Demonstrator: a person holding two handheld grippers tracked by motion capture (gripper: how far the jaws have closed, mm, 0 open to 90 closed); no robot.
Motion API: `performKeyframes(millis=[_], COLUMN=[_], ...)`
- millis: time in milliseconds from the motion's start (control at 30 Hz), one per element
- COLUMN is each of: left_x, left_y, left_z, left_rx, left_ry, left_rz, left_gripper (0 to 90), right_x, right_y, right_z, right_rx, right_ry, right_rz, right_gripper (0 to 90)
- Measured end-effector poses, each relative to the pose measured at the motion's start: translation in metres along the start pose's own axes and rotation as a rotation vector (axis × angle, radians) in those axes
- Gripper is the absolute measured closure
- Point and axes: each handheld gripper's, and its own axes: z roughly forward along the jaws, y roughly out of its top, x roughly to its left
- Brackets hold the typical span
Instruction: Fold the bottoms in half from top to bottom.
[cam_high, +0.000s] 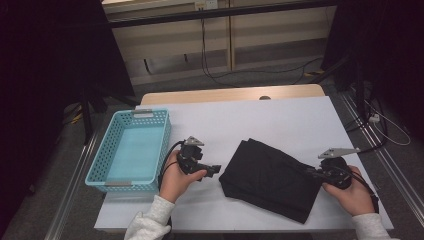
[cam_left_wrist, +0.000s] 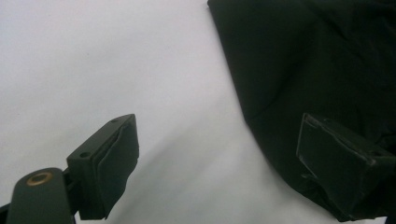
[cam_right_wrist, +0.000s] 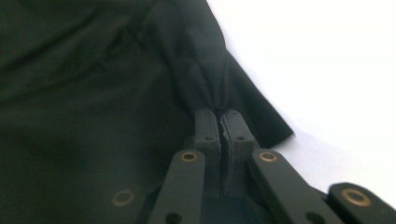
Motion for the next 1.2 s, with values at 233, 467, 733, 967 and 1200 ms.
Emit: performKeyframes(millis=[233,467,733,967,1200], left_x=[0.002,0.005,0.005,0.004,0.005], left_y=[-0.001,-0.002,0.000,0.000,0.000], left_z=[-0.002,-0.006,-0.008,-0.008,-0.007], left_rx=[-0.008,-0.014,-0.019,-0.020,-0.018], left_ry=[0.003,0.006,0.009,0.010,0.014], left_rz=[-0.008,-0.009,-0.008,-0.007,-0.006], left_gripper=[12.8,12.8,12.8,12.8,12.9], right_x=[0.007,0.008,-0.007,-0.008,-0.010], right_y=[0.016,0.013,-0.014,-0.021,-0.022], right_z=[0.009,-0.013,-0.022,-0.016,-0.010], right_rx=[-0.016,-0.036,0.052,0.055,0.031], right_ry=[0.010,0.026,-0.013,-0.083,-0.066], right_rz=[-0.023,0.006,0.107,0.086,0.119], right_gripper=[87.7,87.8,87.7,69.3,69.5])
